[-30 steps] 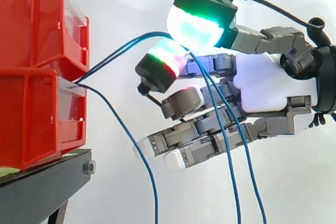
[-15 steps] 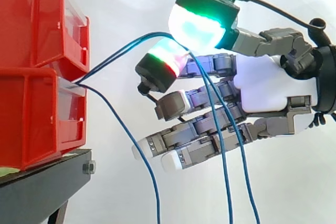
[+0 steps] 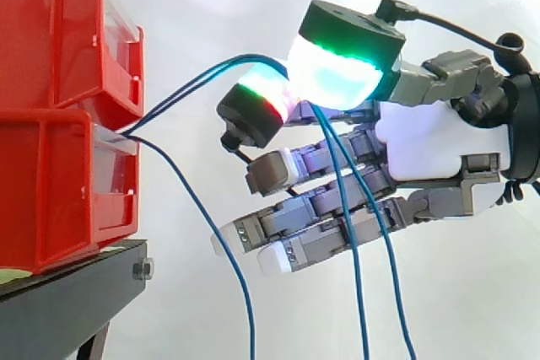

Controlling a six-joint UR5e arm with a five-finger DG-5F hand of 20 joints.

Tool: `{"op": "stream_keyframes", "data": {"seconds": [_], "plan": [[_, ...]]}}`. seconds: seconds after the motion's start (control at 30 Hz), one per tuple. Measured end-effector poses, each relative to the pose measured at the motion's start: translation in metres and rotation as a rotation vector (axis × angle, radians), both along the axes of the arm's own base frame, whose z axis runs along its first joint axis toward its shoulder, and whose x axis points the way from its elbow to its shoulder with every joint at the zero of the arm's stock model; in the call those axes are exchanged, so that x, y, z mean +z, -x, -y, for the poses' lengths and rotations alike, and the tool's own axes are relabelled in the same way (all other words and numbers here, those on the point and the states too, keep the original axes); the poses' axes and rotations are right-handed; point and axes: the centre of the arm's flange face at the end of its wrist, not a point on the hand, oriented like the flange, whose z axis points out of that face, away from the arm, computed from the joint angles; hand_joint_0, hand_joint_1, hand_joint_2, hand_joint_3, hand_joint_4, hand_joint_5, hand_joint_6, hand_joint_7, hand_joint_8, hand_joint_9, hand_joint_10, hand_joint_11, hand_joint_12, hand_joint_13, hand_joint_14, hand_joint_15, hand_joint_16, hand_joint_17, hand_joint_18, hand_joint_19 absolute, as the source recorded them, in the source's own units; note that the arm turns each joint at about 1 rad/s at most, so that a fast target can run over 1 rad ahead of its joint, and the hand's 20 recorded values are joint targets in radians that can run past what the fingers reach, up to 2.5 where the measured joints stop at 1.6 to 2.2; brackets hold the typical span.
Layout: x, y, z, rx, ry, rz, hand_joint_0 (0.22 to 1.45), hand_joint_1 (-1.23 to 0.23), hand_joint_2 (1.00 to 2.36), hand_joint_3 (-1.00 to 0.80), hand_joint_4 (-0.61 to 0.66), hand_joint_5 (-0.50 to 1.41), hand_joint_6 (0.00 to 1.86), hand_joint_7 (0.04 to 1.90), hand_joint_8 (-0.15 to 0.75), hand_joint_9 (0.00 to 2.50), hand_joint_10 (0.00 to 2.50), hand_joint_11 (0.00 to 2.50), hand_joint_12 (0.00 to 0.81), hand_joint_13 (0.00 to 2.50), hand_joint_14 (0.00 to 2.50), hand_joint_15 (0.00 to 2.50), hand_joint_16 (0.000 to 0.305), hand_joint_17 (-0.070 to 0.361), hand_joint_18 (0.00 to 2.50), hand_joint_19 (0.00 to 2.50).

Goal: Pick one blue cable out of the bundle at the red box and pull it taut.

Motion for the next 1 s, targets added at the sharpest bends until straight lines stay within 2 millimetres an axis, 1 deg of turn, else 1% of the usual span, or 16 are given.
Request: {"op": "stream_keyframes", "data": {"seconds": [0.2, 0.27, 0.33, 0.4, 0.6, 0.83, 0.9, 1.0], "plan": [[0.0000, 0.0000, 0.0001, 0.000, 0.001, 0.000, 0.62, -0.89, 1.00, -0.50, -0.12, -0.19, 0.80, 1.24, 0.262, 0.72, 0.05, 1.94, 0.416, 0.42, 0.01, 0.23, 0.058, 0.130, 0.47, 0.24], [-0.0001, 0.0000, 0.0001, -0.001, 0.001, 0.000, 0.63, -0.87, 1.00, -0.48, -0.10, -0.17, 0.80, 1.26, 0.264, 0.77, 0.05, 1.95, 0.422, 0.45, 0.01, 0.24, 0.057, 0.128, 0.50, 0.26], [-0.0001, 0.0001, 0.0001, -0.001, 0.001, 0.000, 0.63, -0.86, 1.01, -0.33, -0.11, -0.17, 0.82, 1.31, 0.263, 0.81, 0.12, 1.92, 0.422, 0.50, 0.01, 0.27, 0.056, 0.127, 0.53, 0.29], [-0.0001, 0.0001, 0.0001, -0.001, 0.001, -0.001, 0.62, -0.85, 1.02, -0.25, -0.12, -0.17, 0.84, 1.32, 0.265, 0.83, 0.16, 1.91, 0.420, 0.51, 0.01, 0.28, 0.056, 0.125, 0.55, 0.30], [-0.0007, 0.0002, 0.0002, -0.001, 0.003, -0.002, 0.60, -0.84, 1.02, -0.12, -0.13, -0.16, 0.86, 1.35, 0.267, 0.88, 0.21, 1.90, 0.422, 0.56, 0.01, 0.31, 0.056, 0.125, 0.58, 0.33], [-0.0008, 0.0002, 0.0002, -0.002, 0.002, -0.002, 0.60, -0.84, 1.02, -0.12, -0.10, -0.16, 0.86, 1.34, 0.259, 0.90, 0.20, 1.93, 0.426, 0.59, 0.01, 0.32, 0.056, 0.125, 0.60, 0.35], [-0.0009, 0.0002, 0.0002, -0.001, 0.002, -0.002, 0.60, -0.84, 1.02, -0.13, -0.08, -0.15, 0.86, 1.32, 0.277, 0.91, 0.28, 1.86, 0.441, 0.60, 0.01, 0.32, 0.059, 0.132, 0.62, 0.35], [-0.0007, 0.0002, 0.0002, -0.002, 0.001, -0.002, 0.59, -0.83, 1.02, -0.15, -0.05, -0.15, 0.86, 1.32, 0.288, 0.92, 0.31, 1.83, 0.450, 0.61, 0.01, 0.33, 0.060, 0.135, 0.63, 0.34]]}}
